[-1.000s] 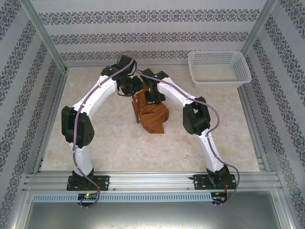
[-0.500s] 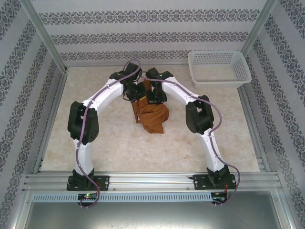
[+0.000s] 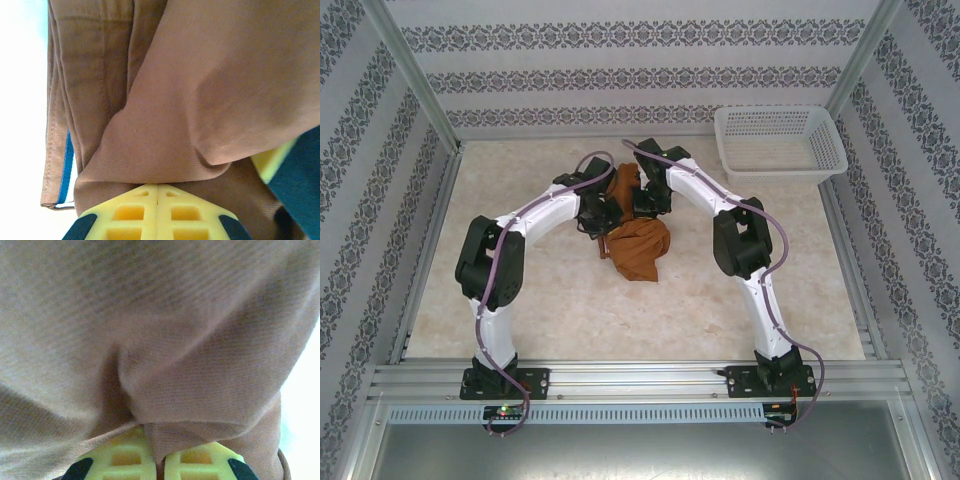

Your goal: Roll up the long pants

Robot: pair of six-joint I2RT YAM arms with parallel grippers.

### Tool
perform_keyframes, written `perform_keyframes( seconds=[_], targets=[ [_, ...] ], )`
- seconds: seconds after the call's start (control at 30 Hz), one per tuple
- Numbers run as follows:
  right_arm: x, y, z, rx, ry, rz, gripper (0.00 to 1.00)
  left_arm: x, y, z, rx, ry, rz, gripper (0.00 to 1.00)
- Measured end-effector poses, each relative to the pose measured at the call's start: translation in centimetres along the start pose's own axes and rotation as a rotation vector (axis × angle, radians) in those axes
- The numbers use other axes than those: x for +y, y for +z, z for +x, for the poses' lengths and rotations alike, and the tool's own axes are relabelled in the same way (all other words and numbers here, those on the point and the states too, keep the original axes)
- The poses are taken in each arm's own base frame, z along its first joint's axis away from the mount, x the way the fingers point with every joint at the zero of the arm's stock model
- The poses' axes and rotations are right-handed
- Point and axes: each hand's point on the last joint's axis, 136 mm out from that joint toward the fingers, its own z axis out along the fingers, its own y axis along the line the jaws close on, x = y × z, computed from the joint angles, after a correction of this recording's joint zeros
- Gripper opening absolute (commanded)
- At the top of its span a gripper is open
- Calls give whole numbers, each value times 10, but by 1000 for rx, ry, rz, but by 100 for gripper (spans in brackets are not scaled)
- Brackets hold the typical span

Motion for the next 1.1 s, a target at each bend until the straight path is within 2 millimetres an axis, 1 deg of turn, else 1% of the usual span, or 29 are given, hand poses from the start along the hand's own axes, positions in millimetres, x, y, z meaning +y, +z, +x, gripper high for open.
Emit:
perform_keyframes(
  seconds=[0.03, 0.07, 0.17, 0.23, 0.27, 0.37, 0.53, 0.63, 0.87, 1.0, 1.1],
  targets=[
    [0, 0, 0, 1, 1, -3, 25, 0, 3, 2, 0, -1, -1, 0],
    [1, 0, 1, 4, 5, -7, 44, 1, 6, 4, 0, 0, -2, 0],
    [8, 0, 3, 18, 3, -56, 72, 6, 16, 7, 8, -11, -13, 0],
    [15, -3, 3, 20, -1, -98, 86, 8, 23, 6, 11, -17, -19, 0],
    [11, -5, 2, 19, 5, -95, 92, 10, 25, 5, 13, -25, -25, 0],
    [5, -9, 1, 34, 26, -136, 97, 6, 26, 1, 7, -27, -16, 0],
    [2, -24, -2, 38, 52, -198, 98, 5, 27, 1, 3, -24, -14, 0],
    [-4, -30, -1, 34, 50, -170, 98, 5, 28, 1, 3, -23, -13, 0],
    [-43, -39, -3, 3, 17, 46, 98, 5, 28, 1, 3, -23, -14, 0],
    [-67, -41, -9, -3, 29, 92, 97, 5, 28, 1, 3, -23, -14, 0],
    [-80, -36, -13, 4, 46, 100, 97, 5, 28, 1, 0, -23, -15, 0]
  ],
)
